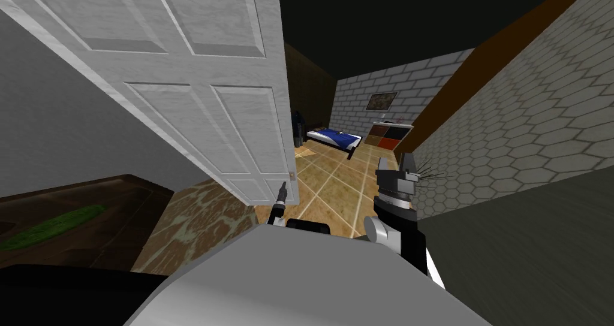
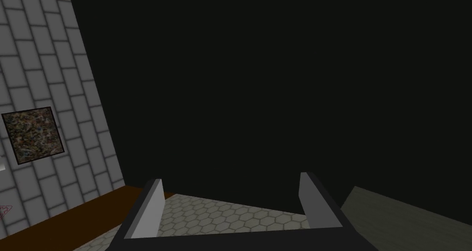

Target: Push the door open

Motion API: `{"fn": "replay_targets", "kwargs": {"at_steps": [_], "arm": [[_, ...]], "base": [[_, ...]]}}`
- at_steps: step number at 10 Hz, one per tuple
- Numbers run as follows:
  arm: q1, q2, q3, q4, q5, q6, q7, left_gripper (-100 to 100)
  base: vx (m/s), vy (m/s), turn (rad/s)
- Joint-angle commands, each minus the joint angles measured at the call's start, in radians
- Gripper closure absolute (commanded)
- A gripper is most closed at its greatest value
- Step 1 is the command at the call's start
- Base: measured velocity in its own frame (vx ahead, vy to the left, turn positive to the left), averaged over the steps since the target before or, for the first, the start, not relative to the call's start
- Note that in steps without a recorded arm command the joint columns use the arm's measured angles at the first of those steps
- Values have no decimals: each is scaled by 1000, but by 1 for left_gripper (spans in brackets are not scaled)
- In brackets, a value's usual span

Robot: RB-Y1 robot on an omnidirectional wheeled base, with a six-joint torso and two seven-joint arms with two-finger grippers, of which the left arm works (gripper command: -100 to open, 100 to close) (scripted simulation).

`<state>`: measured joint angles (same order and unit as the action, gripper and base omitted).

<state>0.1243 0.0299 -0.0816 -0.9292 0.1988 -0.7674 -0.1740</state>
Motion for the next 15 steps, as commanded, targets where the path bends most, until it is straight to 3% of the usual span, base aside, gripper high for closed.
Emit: {"fn": "replay_targets", "kwargs": {"at_steps": [1, 5, 6, 7, 9, 11, 13, 14, 15], "arm": [[15, -15, -29, -22, 9, 7, -19, -100], [21, -74, -110, -31, 40, 6, -68, -100], [34, -68, -101, -48, 33, 9, -64, -100], [32, -36, -100, -48, 34, 12, -66, -100], [23, -11, -93, -39, 34, 11, -63, -100], [11, -15, -83, -27, 35, 9, -59, -100], [1, -55, -76, -16, 35, 7, -56, -100], [1, -45, -78, -16, 35, 7, -60, -100], [1, -45, -78, -16, 35, 7, -60, 100]], "base": [[-31, 7, 108], [-46, 3, 184], [-21, -1, 20], [86, -4, -23], [234, -26, -18], [278, 2, -24], [277, 14, -22], [98, -1, 13], [-18, -2, -8]]}}
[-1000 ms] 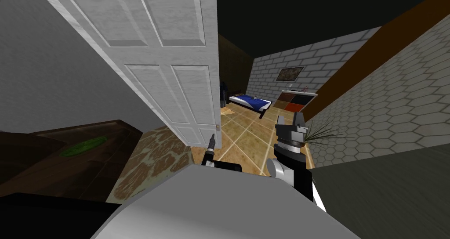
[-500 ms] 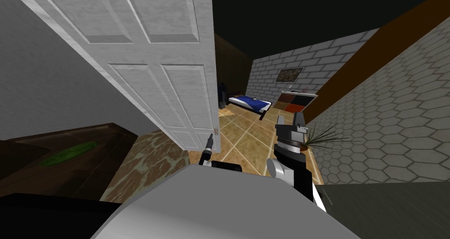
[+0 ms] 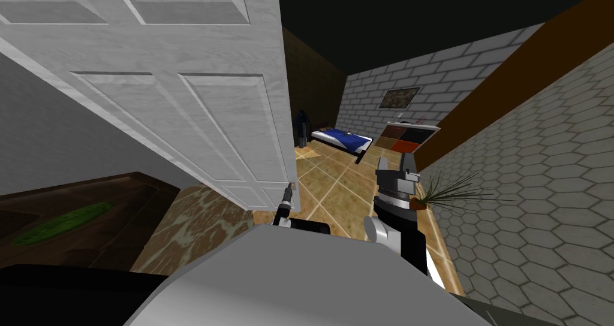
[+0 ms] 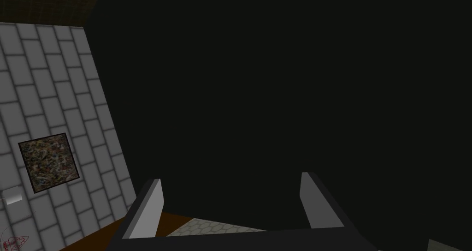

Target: Push the door open

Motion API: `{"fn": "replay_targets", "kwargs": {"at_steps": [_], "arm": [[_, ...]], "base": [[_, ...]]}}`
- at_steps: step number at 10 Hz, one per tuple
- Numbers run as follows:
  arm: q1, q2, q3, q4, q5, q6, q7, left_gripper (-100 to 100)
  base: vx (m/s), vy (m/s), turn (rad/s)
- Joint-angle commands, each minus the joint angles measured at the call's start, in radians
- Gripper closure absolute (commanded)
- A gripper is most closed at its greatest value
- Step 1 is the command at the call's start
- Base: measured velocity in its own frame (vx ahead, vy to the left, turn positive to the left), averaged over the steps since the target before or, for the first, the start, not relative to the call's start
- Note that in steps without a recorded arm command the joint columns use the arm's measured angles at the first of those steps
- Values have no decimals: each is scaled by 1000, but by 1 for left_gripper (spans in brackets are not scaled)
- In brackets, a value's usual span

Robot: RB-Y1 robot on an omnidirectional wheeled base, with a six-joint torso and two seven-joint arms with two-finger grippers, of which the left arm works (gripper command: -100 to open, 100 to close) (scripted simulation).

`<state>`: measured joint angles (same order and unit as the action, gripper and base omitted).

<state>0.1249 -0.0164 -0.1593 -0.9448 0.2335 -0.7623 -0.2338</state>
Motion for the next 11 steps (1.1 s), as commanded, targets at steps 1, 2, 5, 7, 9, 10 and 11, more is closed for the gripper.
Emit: {"fn": "replay_targets", "kwargs": {"at_steps": [1, 2, 5, 7, 9, 10, 11], "arm": [[0, 1, 0, 0, 0, 2, 0, 100], [0, 1, 0, 0, 0, 2, 0, 100], [0, 1, 0, 0, 0, 2, 0, 100], [0, 26, 21, 2, 12, 4, -5, 100], [-2, 36, 38, 1, 22, 3, -9, 100], [-3, 39, 48, 1, 28, 2, -11, 100], [-4, 40, 58, 1, 34, 2, -13, 100]], "base": [[-33, 3, -10], [-27, 2, -3], [-10, -1, 2], [137, -41, 53], [168, -66, 48], [195, -64, 75], [189, -44, 70]]}}
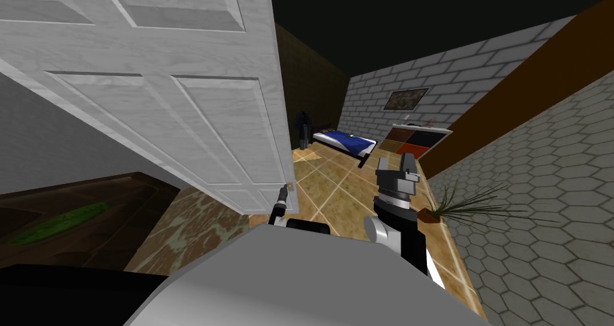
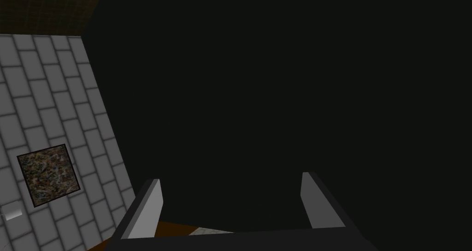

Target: Push the door open

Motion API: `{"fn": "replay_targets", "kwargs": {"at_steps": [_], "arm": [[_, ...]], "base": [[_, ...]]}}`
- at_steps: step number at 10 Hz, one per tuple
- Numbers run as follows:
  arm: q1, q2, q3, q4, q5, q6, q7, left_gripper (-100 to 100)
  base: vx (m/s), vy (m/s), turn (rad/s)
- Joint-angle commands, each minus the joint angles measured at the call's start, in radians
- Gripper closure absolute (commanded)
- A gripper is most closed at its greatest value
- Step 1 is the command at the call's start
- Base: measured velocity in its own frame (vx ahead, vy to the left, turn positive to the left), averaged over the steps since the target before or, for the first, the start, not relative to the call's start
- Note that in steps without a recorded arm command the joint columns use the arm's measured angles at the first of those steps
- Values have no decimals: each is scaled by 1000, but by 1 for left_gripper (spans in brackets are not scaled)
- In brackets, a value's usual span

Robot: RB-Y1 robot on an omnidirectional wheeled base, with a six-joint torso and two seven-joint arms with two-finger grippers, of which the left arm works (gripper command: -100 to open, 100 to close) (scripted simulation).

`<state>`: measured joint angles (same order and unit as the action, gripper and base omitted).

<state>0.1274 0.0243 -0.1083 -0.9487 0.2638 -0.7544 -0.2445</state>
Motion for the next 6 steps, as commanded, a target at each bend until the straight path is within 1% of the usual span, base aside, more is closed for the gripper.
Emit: {"fn": "replay_targets", "kwargs": {"at_steps": [1, 2, 3, 4, 6], "arm": [[-7, -3, 17, 5, 9, -6, -5, 100], [14, 12, -1, -16, 7, -3, -7, -100], [17, 12, -3, -18, 7, -4, -8, -100], [23, 6, -8, -23, 7, -6, -10, -100], [38, -30, -21, -35, 9, -11, -16, -100]], "base": [[181, -66, 52], [-59, -45, 52], [-217, -24, 29], [-223, -22, 25], [-262, -28, 36]]}}
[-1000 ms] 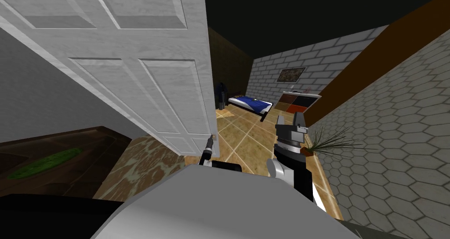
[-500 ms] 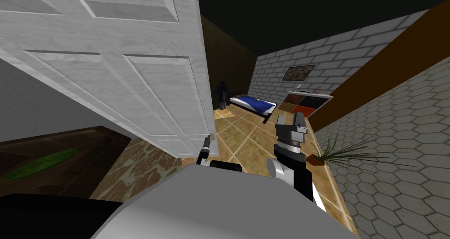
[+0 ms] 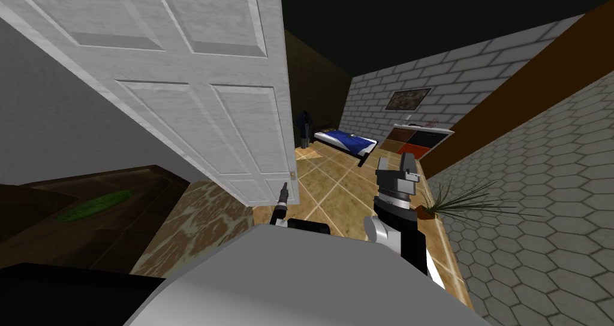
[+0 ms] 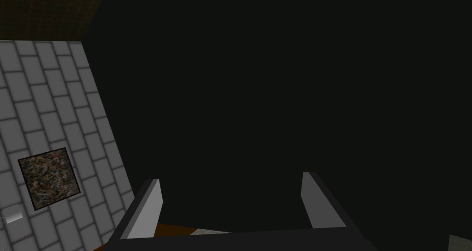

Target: Push the door open

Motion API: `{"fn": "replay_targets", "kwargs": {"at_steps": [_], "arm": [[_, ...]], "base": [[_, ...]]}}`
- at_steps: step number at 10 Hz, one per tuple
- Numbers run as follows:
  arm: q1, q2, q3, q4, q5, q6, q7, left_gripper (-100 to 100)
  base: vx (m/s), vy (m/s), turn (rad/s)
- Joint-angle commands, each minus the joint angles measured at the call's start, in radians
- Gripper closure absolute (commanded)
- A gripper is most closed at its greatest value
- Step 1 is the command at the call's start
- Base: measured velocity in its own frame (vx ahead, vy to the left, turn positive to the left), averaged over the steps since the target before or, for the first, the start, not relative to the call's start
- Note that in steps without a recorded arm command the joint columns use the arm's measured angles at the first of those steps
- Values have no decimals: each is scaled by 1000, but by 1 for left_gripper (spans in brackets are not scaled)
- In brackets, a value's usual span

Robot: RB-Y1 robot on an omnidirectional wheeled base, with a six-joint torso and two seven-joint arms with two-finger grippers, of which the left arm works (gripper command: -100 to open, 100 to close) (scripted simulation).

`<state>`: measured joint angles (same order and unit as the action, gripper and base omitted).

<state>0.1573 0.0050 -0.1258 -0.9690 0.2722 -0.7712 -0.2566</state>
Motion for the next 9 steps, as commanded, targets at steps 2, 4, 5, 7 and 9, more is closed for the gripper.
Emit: {"fn": "replay_targets", "kwargs": {"at_steps": [2, 4, 5, 7, 9], "arm": [[16, -45, -10, -21, 1, 3, -6, -100], [4, -3, -4, -3, 3, -6, -1, -100], [3, 7, -2, 0, 4, -9, 0, -100], [-1, 22, 2, 7, 5, -18, 3, -100], [-5, 12, 8, 17, 7, -30, 6, -100]], "base": [[-173, -40, 23], [28, -8, -19], [187, 30, -23], [245, 32, -25], [300, 20, -42]]}}
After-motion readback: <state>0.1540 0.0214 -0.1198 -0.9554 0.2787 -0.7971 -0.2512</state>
